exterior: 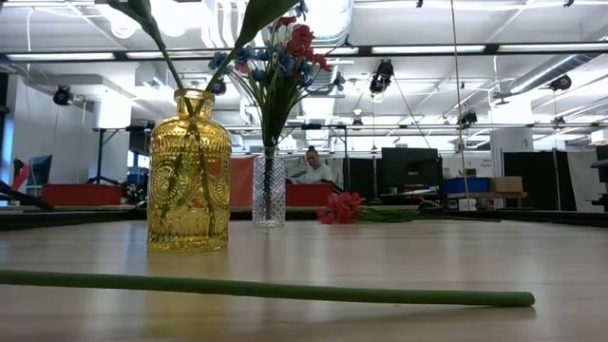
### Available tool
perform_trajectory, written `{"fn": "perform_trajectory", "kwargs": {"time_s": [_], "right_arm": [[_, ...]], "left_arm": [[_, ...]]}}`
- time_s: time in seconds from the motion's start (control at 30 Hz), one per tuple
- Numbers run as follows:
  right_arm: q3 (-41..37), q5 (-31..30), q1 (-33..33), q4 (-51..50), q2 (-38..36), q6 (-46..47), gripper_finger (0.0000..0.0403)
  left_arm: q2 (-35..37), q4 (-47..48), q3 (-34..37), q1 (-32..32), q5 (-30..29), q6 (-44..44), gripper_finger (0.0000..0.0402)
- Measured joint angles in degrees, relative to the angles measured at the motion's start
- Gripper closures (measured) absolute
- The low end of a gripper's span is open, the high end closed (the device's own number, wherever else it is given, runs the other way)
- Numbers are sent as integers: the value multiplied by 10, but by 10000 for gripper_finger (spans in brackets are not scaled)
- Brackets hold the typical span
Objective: Sort flowers into vase by color
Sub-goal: Put the pink tulip into the yellow vase
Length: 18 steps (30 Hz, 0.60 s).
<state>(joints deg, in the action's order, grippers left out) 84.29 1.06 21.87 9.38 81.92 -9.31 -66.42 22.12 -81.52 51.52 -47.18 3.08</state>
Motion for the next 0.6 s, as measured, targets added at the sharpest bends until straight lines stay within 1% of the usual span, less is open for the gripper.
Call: {"fn": "perform_trajectory", "kwargs": {"time_s": [0.17, 0.23, 0.3, 0.37, 0.6], "right_arm": [[-44, -69, 0, 59, 29, -19, 386], [-57, -99, -1, 76, 38, -29, 386], [-63, -124, -3, 85, 47, -37, 386], [-68, -136, -6, 93, 56, -38, 386], [-75, -143, -24, 138, 102, -53, 386]], "left_arm": [[-41, 6, 3, 60, -89, -38, 238], [-56, 21, 3, 78, -111, -54, 238], [-72, 30, 5, 90, -120, -76, 238], [-86, 33, 16, 96, -128, -102, 238], [-139, 34, 74, 96, -168, -170, 238]]}}
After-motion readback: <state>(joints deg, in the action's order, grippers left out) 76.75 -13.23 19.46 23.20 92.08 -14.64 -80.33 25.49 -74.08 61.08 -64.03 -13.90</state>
